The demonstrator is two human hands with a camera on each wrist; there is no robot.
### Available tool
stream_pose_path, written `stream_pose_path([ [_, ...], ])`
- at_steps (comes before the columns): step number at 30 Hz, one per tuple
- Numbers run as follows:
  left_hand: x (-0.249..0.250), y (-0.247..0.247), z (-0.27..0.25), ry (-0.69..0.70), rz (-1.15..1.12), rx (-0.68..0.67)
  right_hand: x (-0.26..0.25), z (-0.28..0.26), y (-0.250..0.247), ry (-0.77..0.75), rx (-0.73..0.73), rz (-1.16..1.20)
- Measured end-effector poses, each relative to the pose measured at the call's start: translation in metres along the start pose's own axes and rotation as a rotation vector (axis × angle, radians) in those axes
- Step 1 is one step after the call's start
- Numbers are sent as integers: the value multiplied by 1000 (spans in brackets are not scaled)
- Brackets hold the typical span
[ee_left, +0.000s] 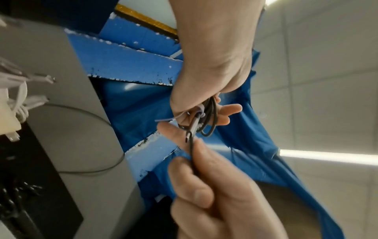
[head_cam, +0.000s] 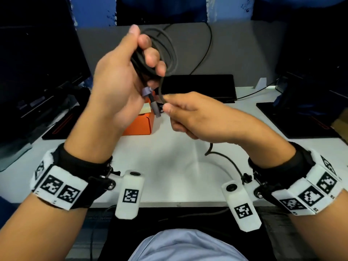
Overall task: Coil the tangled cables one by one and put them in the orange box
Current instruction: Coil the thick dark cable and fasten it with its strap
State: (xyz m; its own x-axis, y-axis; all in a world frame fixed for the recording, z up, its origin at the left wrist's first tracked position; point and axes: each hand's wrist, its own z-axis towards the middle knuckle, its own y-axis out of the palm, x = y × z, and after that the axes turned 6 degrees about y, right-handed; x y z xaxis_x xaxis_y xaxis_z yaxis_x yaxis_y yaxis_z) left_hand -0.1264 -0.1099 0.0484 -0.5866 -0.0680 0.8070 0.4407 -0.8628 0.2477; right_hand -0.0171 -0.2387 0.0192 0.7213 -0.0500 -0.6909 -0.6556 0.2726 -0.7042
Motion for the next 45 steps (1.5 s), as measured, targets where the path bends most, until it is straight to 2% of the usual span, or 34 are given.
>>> stream_pose_path([
  [5,22,-9,-4,-128,-158,-254,21,21,-9,73,382,-2],
  [7,23,-10,-3,-102,-328,-301,23,20,-10,108,360,-36],
  [10,16,-16,3,19,-429,-177,17,13,-1,132,133,-63],
  [12,11,-19,7,126,-215,-32,10,7,5,107,-37,-74],
  [14,4,-20,10,233,203,87,6,3,7,63,-140,-96],
  [15,-1,-19,11,270,433,93,4,1,5,35,-159,-103],
  [18,-15,-16,10,341,960,-55,-2,-4,-6,-77,-94,-81],
  [20,-19,-15,5,309,1099,-189,-5,-8,-19,-156,35,-48],
  [21,-19,-14,2,256,1065,-264,-6,-11,-26,-191,109,-19],
  [23,-12,-10,-3,114,797,-384,-7,-15,-38,-228,261,89],
  [26,-3,-6,-8,-16,470,-459,-5,-14,-44,-239,449,242],
  [28,-4,-2,-11,-55,310,-519,-4,-10,-39,-246,529,217],
  [31,-8,2,-12,-109,37,-550,-5,-5,-25,-226,603,33],
  [34,-14,6,-11,-161,-188,-580,-7,-4,-9,-204,564,99],
  [37,-17,8,-12,-191,-200,-557,-8,-2,-6,-225,622,139],
  [40,-12,8,-10,-200,-33,-447,-3,-2,-15,-213,612,153],
  [42,-8,4,-7,-242,86,-376,-2,-2,-20,-165,587,45],
  [45,-6,-1,-6,-317,129,-358,2,0,-22,-94,540,-146],
])
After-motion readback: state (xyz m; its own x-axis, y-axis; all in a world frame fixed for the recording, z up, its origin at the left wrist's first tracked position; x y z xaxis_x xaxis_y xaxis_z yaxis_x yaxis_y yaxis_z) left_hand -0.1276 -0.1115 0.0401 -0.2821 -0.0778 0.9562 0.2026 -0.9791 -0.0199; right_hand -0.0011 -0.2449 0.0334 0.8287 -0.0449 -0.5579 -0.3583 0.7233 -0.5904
